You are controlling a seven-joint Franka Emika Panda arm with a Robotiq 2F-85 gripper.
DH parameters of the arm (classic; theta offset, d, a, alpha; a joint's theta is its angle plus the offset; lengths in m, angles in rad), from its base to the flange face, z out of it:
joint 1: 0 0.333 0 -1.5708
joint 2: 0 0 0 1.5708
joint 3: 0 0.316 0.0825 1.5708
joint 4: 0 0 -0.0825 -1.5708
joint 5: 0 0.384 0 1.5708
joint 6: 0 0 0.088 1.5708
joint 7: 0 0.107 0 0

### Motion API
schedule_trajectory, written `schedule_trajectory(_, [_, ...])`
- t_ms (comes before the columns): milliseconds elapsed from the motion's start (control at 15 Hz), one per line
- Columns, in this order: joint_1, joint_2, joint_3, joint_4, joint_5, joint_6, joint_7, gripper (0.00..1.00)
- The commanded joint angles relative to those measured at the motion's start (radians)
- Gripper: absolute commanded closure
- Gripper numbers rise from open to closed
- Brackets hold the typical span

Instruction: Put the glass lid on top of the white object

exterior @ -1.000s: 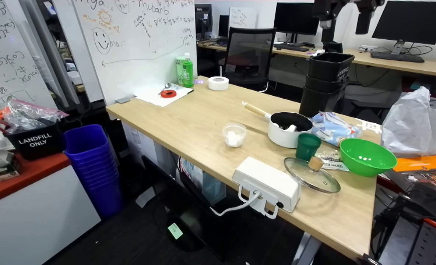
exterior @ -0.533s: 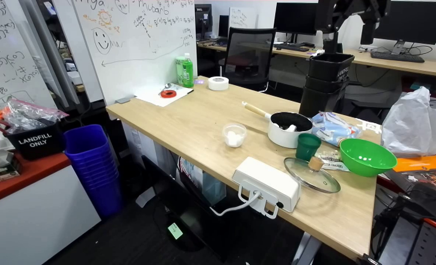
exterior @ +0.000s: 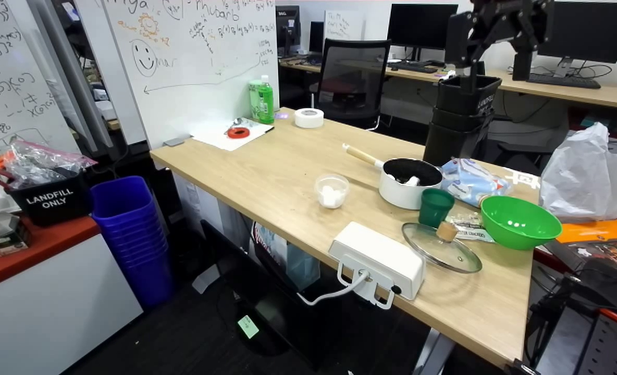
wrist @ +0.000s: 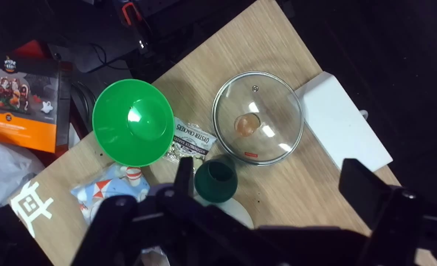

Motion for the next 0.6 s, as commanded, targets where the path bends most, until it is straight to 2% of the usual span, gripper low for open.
schedule_trajectory(0, [-0.027, 0.017, -0.031, -0.067, 0.067, 0.088, 0.051, 0.00])
schedule_trajectory(67, [-0.031, 0.024, -0.037, -0.093, 0.064, 0.116, 0.058, 0.00])
schedule_trajectory(133, [-0.024, 0.030, -0.032, -0.059, 0.037, 0.069, 0.035, 0.00])
schedule_trajectory(533, [-0.028, 0.032, -0.037, -0.083, 0.044, 0.100, 0.050, 0.00])
